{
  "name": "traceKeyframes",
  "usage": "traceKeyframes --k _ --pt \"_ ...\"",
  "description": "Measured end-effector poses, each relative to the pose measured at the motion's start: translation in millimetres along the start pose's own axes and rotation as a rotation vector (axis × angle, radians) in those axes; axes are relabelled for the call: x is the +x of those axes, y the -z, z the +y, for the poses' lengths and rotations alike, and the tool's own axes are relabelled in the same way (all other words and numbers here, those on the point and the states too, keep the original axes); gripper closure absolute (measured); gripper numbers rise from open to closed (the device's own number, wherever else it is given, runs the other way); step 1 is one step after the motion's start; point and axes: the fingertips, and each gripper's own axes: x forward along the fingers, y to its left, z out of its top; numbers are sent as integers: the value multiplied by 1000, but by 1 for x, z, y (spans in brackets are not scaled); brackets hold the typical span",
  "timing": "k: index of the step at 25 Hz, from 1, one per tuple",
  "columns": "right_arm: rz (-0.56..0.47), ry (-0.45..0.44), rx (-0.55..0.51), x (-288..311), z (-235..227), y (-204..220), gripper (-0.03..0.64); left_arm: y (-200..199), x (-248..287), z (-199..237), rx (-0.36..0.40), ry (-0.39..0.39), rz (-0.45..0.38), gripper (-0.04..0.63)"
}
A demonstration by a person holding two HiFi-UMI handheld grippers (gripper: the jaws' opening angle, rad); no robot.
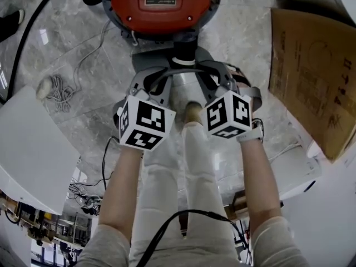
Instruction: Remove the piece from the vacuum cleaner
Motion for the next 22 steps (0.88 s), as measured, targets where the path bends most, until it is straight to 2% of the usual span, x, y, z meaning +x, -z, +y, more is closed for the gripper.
traceKeyframes --k 5,9,11,15,22 --pt "-38 -39 138 9 1 10 577 -12 -3 -11 64 -10 10 558" --pt "-56 -55 216 13 2 11 577 -7 4 -11 16 27 -5 558" --pt "-35 -35 179 12 1 10 577 -4 7 -9 0 37 -2 558" --pt "45 14 11 6 1 9 578 1 12 -5 2 40 9 559" --pt "111 53 -140 -4 6 -3 578 7 15 4 -57 39 -22 559"
